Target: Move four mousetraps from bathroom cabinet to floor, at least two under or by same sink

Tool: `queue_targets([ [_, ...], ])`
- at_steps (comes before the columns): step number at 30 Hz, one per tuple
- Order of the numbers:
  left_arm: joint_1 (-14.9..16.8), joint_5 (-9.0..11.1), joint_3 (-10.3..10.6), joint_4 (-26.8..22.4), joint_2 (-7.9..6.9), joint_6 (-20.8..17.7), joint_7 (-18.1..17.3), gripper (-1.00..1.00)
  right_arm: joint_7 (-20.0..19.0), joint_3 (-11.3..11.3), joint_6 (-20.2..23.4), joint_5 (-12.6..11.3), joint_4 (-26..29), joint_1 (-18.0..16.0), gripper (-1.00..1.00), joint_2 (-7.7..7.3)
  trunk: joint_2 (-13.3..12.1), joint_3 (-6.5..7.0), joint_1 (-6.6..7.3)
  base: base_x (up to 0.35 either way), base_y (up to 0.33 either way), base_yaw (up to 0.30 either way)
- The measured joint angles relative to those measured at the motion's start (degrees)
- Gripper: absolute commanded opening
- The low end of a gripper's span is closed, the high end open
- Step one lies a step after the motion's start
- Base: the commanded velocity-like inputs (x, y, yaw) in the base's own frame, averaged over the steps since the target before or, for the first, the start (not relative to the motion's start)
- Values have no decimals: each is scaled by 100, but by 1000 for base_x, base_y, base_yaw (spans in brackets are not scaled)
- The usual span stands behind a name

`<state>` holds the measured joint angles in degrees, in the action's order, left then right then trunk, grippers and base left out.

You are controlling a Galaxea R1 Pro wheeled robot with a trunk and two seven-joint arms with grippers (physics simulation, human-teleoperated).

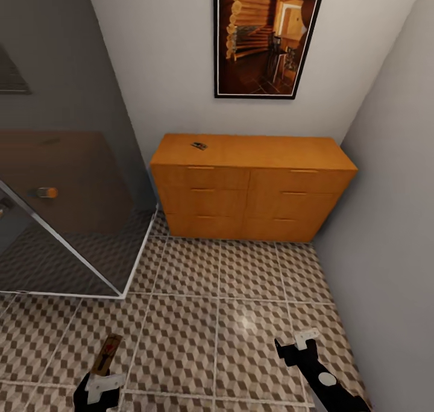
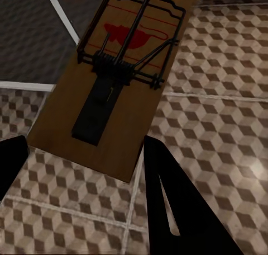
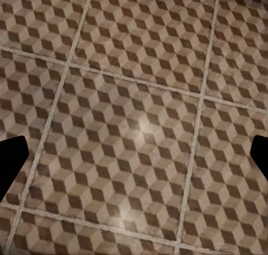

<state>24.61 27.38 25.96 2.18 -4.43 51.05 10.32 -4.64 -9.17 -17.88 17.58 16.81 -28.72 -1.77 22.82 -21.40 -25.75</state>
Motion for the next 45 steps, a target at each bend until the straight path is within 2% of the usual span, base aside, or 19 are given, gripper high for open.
queue_targets([
  [20,0,-4,1,1,0,-16,-1,-100,0,0,-5,0,0,1,100,0,0,0,0,0,-176,270],
  [30,2,-2,0,2,1,-13,-2,-100,-1,0,-9,-2,2,2,100,-1,0,0,0,0,-47,35],
  [45,2,-1,0,2,1,-19,-2,-100,0,0,-9,2,2,10,100,-1,0,0,1,25,-179,0],
])
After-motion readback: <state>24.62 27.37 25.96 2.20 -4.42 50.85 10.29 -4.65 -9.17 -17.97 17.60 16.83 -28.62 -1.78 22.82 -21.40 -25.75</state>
